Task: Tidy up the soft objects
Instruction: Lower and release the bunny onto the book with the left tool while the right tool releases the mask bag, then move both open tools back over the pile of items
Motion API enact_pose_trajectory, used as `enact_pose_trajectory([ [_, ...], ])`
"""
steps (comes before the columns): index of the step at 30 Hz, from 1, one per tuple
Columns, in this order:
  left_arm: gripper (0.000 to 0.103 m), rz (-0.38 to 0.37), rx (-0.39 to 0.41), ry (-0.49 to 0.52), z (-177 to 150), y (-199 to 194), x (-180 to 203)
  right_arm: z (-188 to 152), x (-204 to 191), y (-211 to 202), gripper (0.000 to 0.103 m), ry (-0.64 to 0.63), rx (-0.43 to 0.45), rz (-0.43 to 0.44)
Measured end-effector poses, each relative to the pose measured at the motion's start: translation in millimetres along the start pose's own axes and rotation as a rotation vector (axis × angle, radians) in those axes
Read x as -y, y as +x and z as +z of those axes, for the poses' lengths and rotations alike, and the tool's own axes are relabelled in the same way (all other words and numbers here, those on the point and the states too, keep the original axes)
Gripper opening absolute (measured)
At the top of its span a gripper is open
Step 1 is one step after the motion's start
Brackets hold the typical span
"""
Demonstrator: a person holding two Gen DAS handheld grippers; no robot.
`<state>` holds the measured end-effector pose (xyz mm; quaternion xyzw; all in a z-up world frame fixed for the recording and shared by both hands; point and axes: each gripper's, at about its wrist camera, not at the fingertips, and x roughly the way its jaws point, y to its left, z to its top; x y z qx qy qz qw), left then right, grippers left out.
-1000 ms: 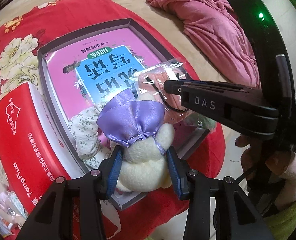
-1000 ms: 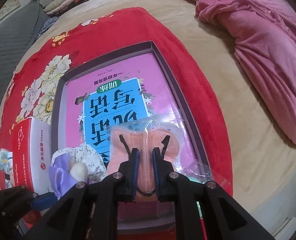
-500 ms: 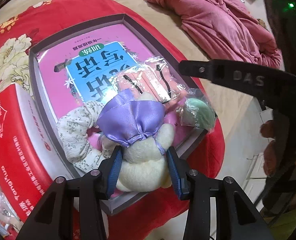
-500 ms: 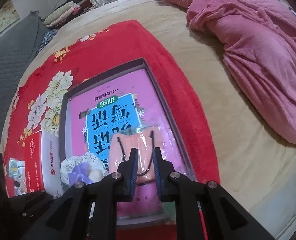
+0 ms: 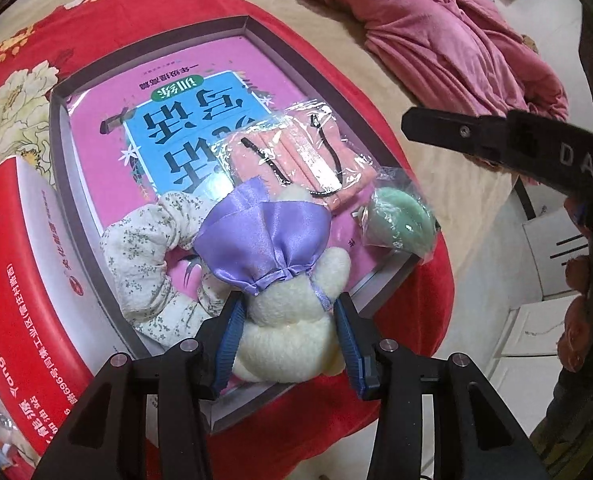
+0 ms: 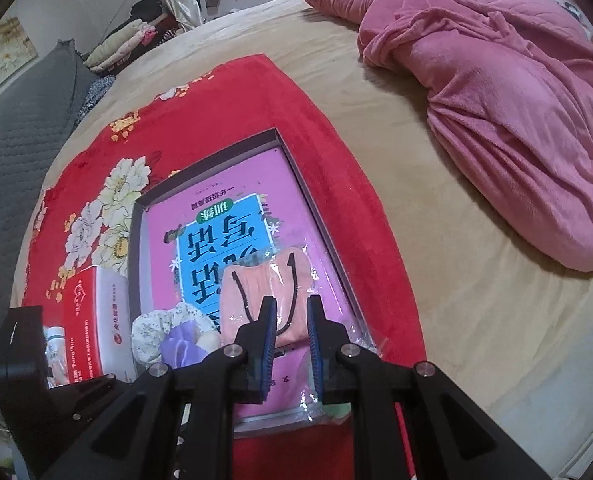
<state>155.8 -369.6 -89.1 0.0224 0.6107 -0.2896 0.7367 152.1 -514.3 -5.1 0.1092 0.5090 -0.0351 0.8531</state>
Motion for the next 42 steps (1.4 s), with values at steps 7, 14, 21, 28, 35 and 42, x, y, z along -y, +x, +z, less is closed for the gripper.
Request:
enact_pose_trajectory([
  [7, 0.048, -0.004, 0.006, -0.015, 3.1, -1.9, -5.2, -1.1, -0.9, -7.5, 0.015, -0.006, 0.009, -0.004],
  [14, 0.051, 0.02, 0.005, -0.007, 5.9, -1.1, -2.9, -2.0, -1.4, -10.1, 0.015, -0.014, 0.005, -0.008],
  [21, 0.062, 0.036, 0.03, -0.003, 6.5, -11.3, -3.0, -4.4, -2.2, -12.5, 0.022, -0.014, 0.003, -0.002],
  [28, 0.065, 0.051, 0.055, -0.015, 4.5, -27.0, -8.4, -6.1, -10.3, -19.2, 0.04, -0.027, 0.017, -0.002],
  [35, 0.067, 0.064, 0.078, -0.023, -5.8, -46.4, -14.4, -7.3, -20.1, -28.1, 0.041, -0.041, 0.029, -0.005],
  [42, 0.074, 0.079, 0.116, -0.023, -15.6, -71.4, -16.2, -12.3, -33.1, -37.9, 0.041, -0.056, 0.046, -0.009],
])
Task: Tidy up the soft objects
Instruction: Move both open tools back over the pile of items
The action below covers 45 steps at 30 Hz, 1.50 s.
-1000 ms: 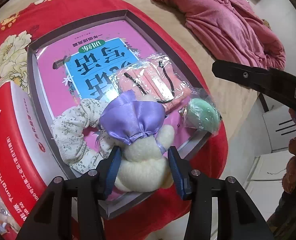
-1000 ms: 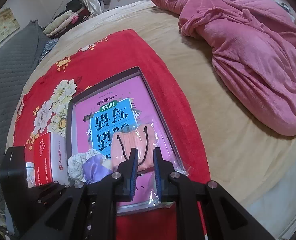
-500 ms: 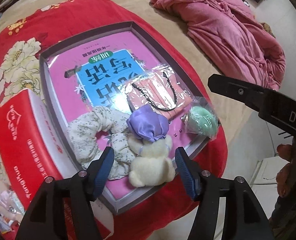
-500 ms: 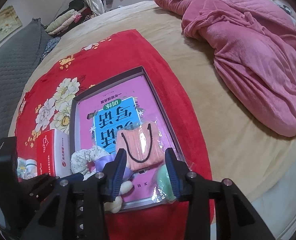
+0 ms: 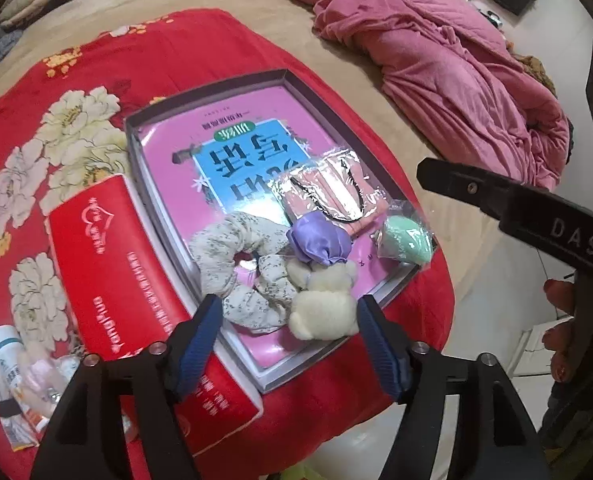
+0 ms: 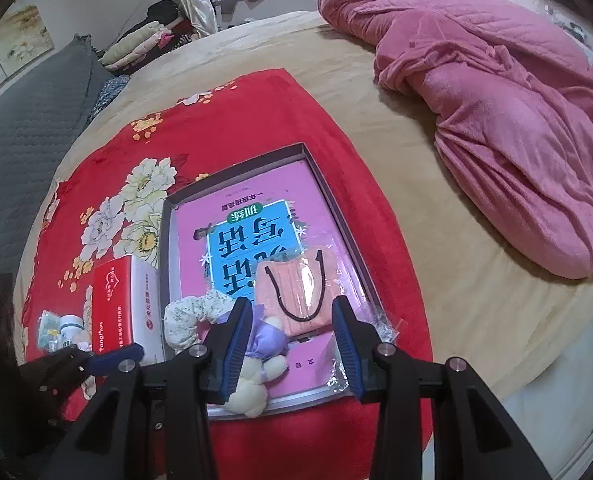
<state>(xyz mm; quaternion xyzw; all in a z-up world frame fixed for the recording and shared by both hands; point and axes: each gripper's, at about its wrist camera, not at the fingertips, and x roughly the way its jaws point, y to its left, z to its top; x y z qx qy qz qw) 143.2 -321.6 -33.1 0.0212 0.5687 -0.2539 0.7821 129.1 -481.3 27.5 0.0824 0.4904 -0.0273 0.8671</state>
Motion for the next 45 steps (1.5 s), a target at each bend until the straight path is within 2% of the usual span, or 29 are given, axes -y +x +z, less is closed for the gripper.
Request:
enact_pose_trajectory([
  [7, 0.074, 0.013, 0.048, -0.012, -2.8, -26.5, -8.0, -3.6, -11.2, -10.6, 0.048, -0.01, 0.019, -0.016],
  [22, 0.075, 0.017, 0.099, -0.048, -20.9, -63.0, -32.3, -6.3, -44.4, -33.9, 0.051, -0.056, 0.062, -0.048],
  [34, 0.076, 0.032, 0.15, -0.085, -34.3, -96.0, -58.6, -5.2, -78.2, -57.0, 0.052, -0.096, 0.11, -0.038],
  [45, 0.078, 0.05, 0.19, -0.123, -51.3, -125.1, -83.9, -11.1, -113.4, -70.9, 0.059, -0.132, 0.142, -0.016],
])
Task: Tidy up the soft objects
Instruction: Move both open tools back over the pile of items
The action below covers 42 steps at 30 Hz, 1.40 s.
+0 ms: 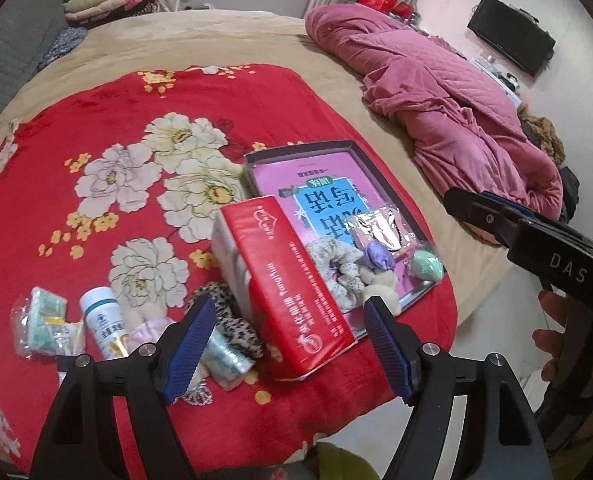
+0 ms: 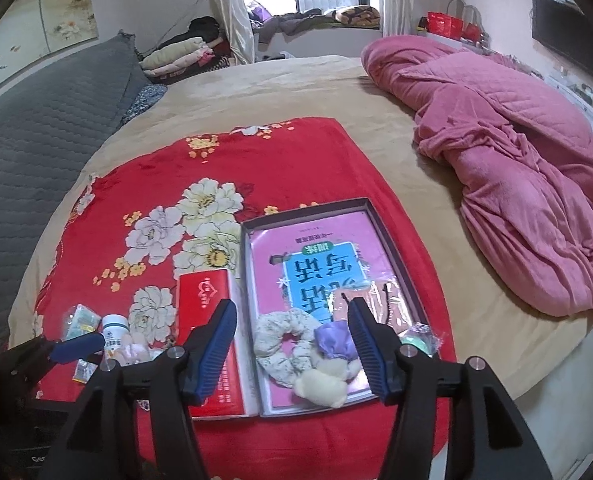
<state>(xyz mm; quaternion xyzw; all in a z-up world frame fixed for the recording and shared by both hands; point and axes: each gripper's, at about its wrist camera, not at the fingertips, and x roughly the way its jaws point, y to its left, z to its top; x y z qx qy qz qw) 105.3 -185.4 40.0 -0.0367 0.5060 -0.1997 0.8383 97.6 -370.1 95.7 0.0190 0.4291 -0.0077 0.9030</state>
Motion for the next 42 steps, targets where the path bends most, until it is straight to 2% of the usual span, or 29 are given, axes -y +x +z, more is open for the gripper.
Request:
enact_pose_trajectory([
  [21, 0.078, 0.045, 0.067, -0.087, -21.8, -56.1, -70.2, -2.7, -74.6, -17.0, 0.06, -0.079, 0.028, 0.056],
  [36, 0.078, 0.162, 0.124, -0.21, -44.9, -101.7, -155.2, -9.2, -128.8, -20.8, 0.06, -0.157, 0.031, 0.106],
  [42, 0.078, 0.179, 0.125, -0.248, -56.9, -109.1, -176.2, -14.4, -148.6, -18.6, 0.06, -0.191, 0.022, 0.127],
])
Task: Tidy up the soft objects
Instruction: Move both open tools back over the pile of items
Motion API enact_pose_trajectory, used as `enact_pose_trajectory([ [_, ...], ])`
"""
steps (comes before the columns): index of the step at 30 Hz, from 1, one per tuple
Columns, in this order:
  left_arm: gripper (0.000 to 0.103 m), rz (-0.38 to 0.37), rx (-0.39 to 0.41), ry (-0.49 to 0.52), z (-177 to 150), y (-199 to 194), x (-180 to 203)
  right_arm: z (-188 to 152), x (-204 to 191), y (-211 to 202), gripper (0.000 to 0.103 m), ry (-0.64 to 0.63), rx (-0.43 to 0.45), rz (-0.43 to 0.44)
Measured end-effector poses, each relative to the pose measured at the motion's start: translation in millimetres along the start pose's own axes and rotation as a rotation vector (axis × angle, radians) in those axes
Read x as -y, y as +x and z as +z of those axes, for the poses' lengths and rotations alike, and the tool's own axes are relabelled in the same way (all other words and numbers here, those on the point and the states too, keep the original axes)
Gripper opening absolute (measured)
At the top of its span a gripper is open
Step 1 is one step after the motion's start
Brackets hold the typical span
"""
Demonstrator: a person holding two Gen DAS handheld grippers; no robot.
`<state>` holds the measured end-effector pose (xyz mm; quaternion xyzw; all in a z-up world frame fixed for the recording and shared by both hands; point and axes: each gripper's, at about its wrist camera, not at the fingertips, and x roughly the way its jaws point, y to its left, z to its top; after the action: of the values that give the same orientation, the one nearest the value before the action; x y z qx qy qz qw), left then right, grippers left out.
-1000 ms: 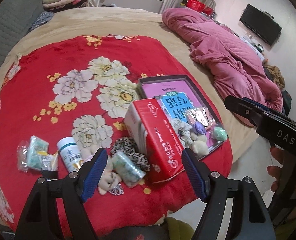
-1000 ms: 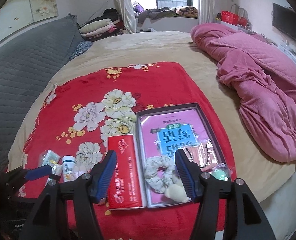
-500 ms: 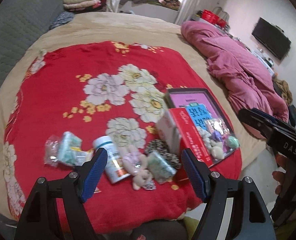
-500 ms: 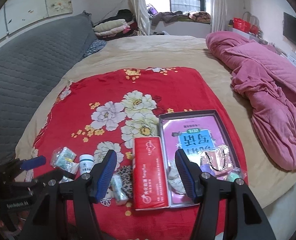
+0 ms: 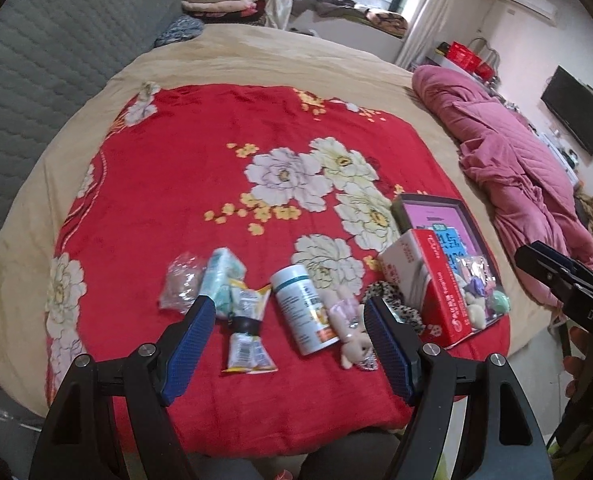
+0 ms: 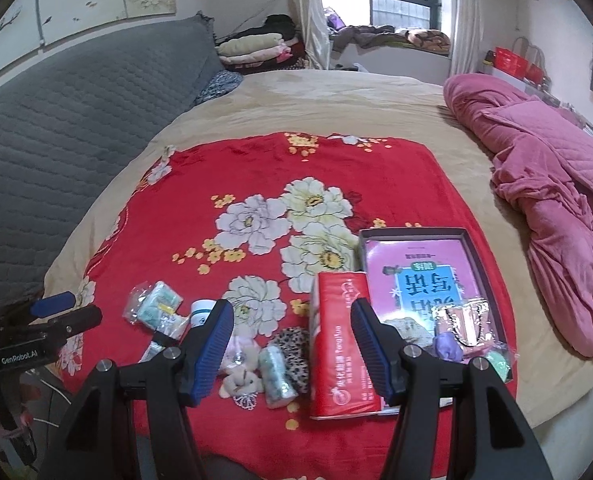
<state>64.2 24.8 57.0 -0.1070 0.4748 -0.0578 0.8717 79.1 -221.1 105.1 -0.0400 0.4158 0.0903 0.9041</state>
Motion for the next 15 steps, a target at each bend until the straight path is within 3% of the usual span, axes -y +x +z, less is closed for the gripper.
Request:
enact_pose_trajectory([
  [15, 0.078, 0.033, -0.018, -0.057, -15.4, -2.1, -45.4, -12.6, -30.2, 14.6, 0.06, -0.062, -0.039, 0.027],
])
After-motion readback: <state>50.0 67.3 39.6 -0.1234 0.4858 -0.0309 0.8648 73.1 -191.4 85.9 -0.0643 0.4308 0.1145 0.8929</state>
